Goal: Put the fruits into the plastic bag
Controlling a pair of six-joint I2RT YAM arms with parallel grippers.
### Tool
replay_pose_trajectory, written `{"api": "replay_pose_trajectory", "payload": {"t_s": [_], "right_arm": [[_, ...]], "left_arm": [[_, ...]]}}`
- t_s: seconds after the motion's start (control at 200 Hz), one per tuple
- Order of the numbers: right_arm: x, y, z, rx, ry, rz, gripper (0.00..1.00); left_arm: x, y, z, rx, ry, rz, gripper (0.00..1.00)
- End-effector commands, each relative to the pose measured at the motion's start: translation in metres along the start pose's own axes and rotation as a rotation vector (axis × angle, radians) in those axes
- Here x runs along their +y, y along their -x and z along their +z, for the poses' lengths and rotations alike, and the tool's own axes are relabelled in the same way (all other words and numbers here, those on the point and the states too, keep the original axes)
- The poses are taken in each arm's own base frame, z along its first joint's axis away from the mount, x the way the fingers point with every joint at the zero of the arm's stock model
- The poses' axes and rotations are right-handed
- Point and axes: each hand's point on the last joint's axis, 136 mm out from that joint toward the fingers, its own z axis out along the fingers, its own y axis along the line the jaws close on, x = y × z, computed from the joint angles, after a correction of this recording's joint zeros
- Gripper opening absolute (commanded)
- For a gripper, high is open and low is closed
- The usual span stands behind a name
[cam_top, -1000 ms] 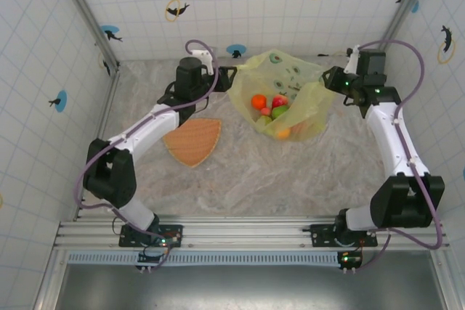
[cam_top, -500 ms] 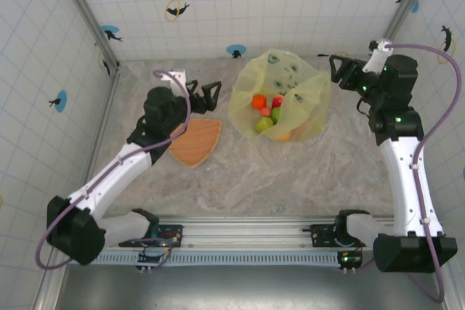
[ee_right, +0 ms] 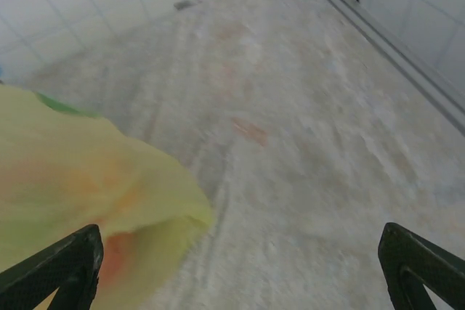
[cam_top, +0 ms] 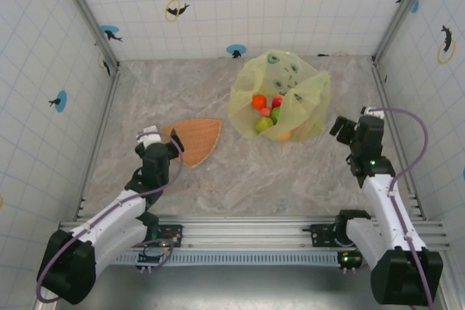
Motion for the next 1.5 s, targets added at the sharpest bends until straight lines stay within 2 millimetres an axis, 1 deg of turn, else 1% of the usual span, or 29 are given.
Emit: {"api": "replay_pose_trajectory", "payload": {"t_s": [0.0,0.095,0.135,0.245,0.34,0.455,0.545,0.565,0.595,0.635,0.716,0.746,0.856,0.906,1.056,1.146,1.186,1.216,1.236,1.271,1.291,1.311,1.351,1.381,1.411,1.446,1.466,1.496], "right_arm": [[-0.017,-0.007,0.008,-0.099,-0.07,0.044,1.0],[-0.021,-0.035,0.019,-0.079,-0.084,0.031,1.0],[-0.021,-0.043,0.022,-0.083,-0.089,0.012,1.0],[-0.02,-0.056,0.027,-0.108,-0.115,-0.056,1.0],[-0.019,-0.065,0.032,-0.109,-0.121,-0.105,1.0],[-0.02,-0.081,0.038,-0.088,-0.115,-0.149,1.0],[-0.02,-0.087,0.039,-0.107,-0.096,-0.175,1.0],[-0.019,-0.088,0.039,-0.114,-0.087,-0.176,1.0],[-0.018,-0.09,0.039,-0.122,-0.07,-0.179,1.0],[-0.016,-0.092,0.039,-0.134,-0.051,-0.188,1.0],[-0.016,-0.09,0.041,-0.148,-0.059,-0.199,1.0],[-0.016,-0.092,0.044,-0.128,-0.061,-0.205,1.0],[-0.011,-0.084,0.043,-0.171,-0.035,-0.228,1.0],[-0.013,-0.08,0.043,-0.187,-0.035,-0.225,1.0],[-0.022,-0.071,0.043,-0.223,-0.021,-0.156,1.0],[-0.027,-0.071,0.041,-0.251,-0.001,-0.106,1.0],[-0.021,-0.07,0.04,-0.264,0.03,-0.127,1.0],[-0.017,-0.076,0.043,-0.237,0.046,-0.149,1.0],[-0.015,-0.078,0.045,-0.225,0.049,-0.159,1.0],[-0.013,-0.08,0.047,-0.224,0.053,-0.176,1.0],[-0.01,-0.076,0.046,-0.249,0.06,-0.185,1.0],[-0.008,-0.074,0.044,-0.265,0.066,-0.194,1.0],[-0.008,-0.079,0.048,-0.23,0.06,-0.205,1.0],[-0.009,-0.084,0.052,-0.192,0.054,-0.207,1.0],[-0.008,-0.083,0.051,-0.207,0.06,-0.205,1.0],[-0.007,-0.078,0.048,-0.237,0.064,-0.206,1.0],[-0.007,-0.078,0.047,-0.239,0.063,-0.208,1.0],[-0.008,-0.079,0.048,-0.23,0.059,-0.21,1.0]], "left_arm": [[0.03,0.006,0.001,-0.093,0.13,0.046,0.98],[0.038,-0.006,0.005,-0.09,0.145,0.095,0.97],[0.041,-0.011,0.008,-0.078,0.152,0.116,0.98],[0.047,-0.021,0.017,-0.034,0.163,0.154,0.98],[0.05,-0.025,0.022,-0.025,0.147,0.161,0.98],[0.055,-0.031,0.025,-0.026,0.107,0.119,0.97],[0.059,-0.04,0.025,-0.024,0.067,0.069,0.97],[0.059,-0.041,0.025,-0.029,0.059,0.057,0.98],[0.06,-0.035,0.025,-0.058,0.06,0.041,0.97],[0.058,-0.04,0.029,-0.026,0.05,0.049,0.98],[0.057,-0.041,0.035,-0.003,0.047,0.055,0.98],[0.054,-0.041,0.036,0.003,0.033,0.06,0.98],[0.045,-0.043,0.038,0.017,-0.027,0.092,0.97],[0.043,-0.042,0.037,0.007,-0.041,0.112,0.98],[0.051,-0.027,0.03,-0.096,-0.011,0.141,0.97],[0.053,-0.037,0.039,-0.062,-0.015,0.128,0.97],[0.051,-0.032,0.041,-0.087,-0.028,0.117,0.98],[0.056,-0.043,0.043,-0.033,-0.015,0.11,0.98],[0.056,-0.044,0.045,-0.015,-0.017,0.108,0.98],[0.055,-0.041,0.045,-0.032,-0.024,0.104,0.98],[0.053,-0.036,0.045,-0.054,-0.031,0.096,0.97],[0.054,-0.037,0.046,-0.05,-0.031,0.095,0.98],[0.055,-0.044,0.046,-0.015,-0.027,0.103,0.98],[0.054,-0.043,0.047,-0.02,-0.029,0.102,0.98],[0.055,-0.04,0.046,-0.033,-0.028,0.1,0.98],[0.055,-0.042,0.047,-0.025,-0.028,0.101,0.98],[0.055,-0.044,0.046,-0.016,-0.027,0.104,0.98],[0.055,-0.042,0.046,-0.025,-0.026,0.104,0.98]]}}
